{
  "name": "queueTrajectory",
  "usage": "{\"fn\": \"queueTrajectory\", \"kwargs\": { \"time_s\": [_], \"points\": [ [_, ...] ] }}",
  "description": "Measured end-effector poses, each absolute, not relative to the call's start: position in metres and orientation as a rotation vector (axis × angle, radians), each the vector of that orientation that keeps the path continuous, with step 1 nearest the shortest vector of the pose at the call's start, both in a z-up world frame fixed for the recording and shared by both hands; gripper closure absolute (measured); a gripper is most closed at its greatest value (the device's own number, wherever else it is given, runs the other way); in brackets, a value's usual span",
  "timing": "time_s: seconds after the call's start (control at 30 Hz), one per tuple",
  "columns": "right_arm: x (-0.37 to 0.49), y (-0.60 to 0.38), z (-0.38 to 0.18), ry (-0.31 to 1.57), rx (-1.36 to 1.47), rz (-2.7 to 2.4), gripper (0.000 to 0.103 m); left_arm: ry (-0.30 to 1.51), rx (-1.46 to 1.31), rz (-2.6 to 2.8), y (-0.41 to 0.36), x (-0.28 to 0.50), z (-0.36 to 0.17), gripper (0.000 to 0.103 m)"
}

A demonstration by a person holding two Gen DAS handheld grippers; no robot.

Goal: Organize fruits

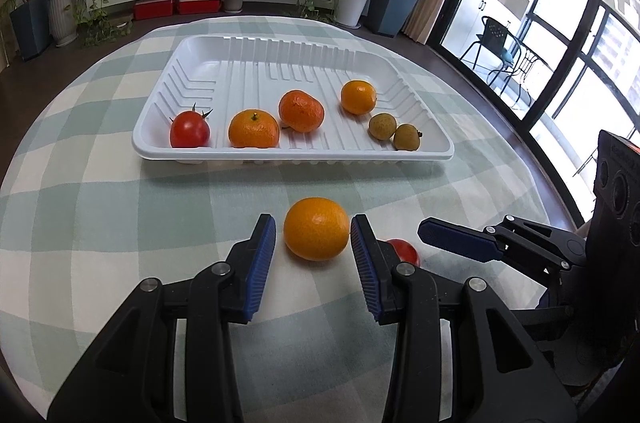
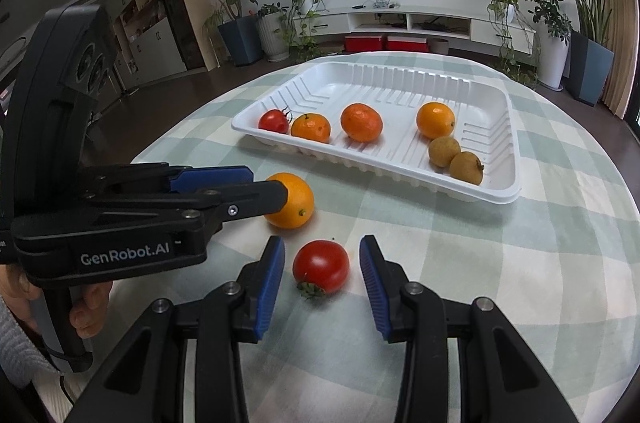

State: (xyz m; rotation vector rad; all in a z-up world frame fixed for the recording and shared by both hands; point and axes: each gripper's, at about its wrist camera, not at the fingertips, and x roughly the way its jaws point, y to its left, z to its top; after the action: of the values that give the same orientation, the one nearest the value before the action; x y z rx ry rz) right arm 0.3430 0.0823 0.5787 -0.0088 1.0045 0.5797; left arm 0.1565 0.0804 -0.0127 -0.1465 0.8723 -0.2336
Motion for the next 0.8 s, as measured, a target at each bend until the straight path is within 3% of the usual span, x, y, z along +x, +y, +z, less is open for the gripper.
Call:
{"fn": "queueTrajectory", "kwargs": {
  "time_s": [0.8],
  "points": [
    [0.346,0.083,0.572,1.044,0.0,0.578,0.06,0.902,-0.167,-0.247,0.078,0.169,-0.024,0.066]
  ]
}}
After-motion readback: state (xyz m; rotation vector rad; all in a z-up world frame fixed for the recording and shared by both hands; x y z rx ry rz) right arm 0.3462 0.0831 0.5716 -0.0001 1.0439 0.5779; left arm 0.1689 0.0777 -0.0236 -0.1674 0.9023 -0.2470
